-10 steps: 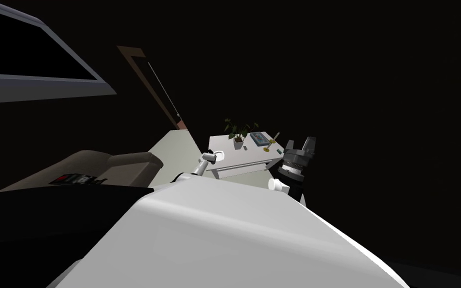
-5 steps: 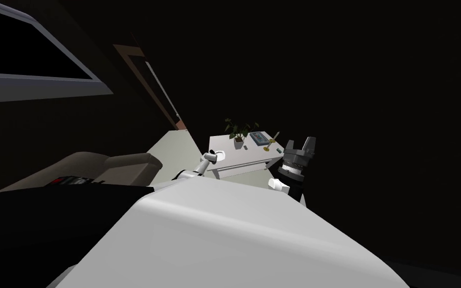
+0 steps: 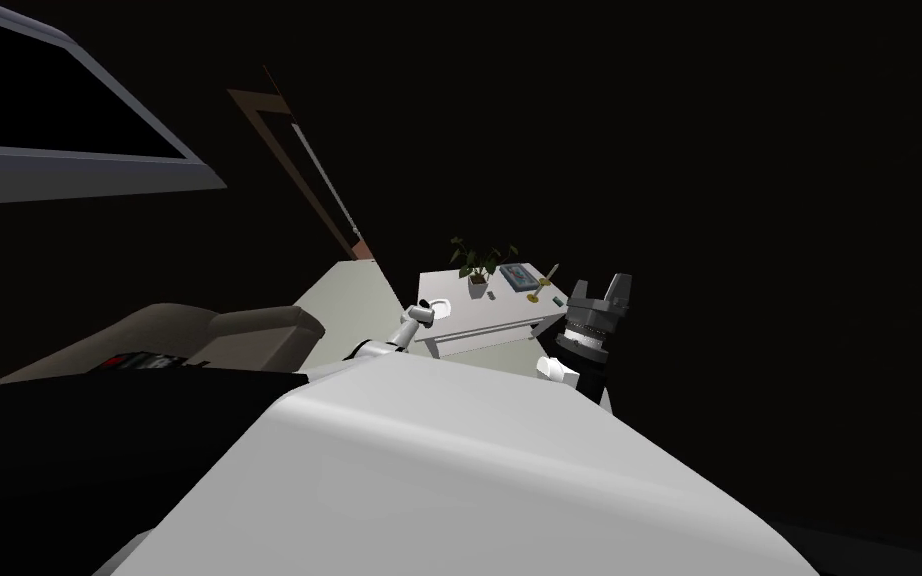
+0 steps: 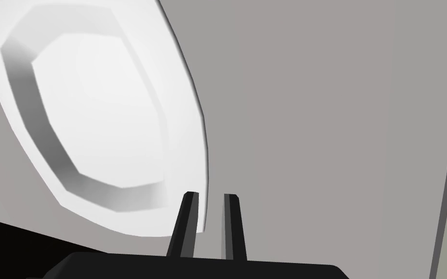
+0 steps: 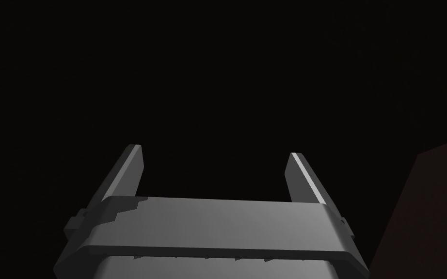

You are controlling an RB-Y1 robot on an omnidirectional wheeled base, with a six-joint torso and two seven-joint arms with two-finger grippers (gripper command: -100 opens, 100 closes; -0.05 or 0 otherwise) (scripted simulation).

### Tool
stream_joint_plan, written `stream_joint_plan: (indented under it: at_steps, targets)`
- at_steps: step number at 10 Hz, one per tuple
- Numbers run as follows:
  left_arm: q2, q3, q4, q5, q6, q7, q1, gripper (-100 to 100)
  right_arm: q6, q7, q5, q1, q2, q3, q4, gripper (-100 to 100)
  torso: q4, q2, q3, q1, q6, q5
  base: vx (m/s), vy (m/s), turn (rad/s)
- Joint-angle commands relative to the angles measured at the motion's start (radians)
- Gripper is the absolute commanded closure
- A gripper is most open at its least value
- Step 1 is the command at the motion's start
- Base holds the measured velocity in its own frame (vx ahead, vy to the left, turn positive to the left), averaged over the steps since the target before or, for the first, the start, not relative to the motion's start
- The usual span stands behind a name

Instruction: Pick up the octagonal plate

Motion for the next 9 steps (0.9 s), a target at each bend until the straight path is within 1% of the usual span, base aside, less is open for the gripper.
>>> stream_joint_plan:
  at_steps: [1,2,4,9]
  targets:
    - [0.000,0.000,0.000,0.000,0.000,0.000,0.000,0,0.000,0.000,0.000,0.000,0.000,0.000,0.000,0,0.000,0.000,0.000,0.000,0.000,0.000,0.000,0.000,0.000]
    - [-0.001,0.012,-0.037,0.006,0.021,-0.025,0.018,100,0.000,0.000,0.000,0.000,0.000,0.000,0.000,0,0.000,0.000,0.000,0.000,0.000,0.000,0.008,-0.035,0.055]
    - [-0.002,0.028,-0.091,0.013,0.051,-0.059,0.043,100,0.000,0.000,0.000,0.000,0.000,0.000,0.000,0,0.000,-0.001,0.000,-0.003,0.000,-0.001,0.022,-0.057,0.051]
    - [-0.005,0.069,-0.226,0.032,0.126,-0.144,0.106,100,0.000,0.000,0.000,0.000,0.000,0.000,0.000,0,0.000,0.000,0.000,-0.002,0.000,-0.001,0.013,-0.041,0.041]
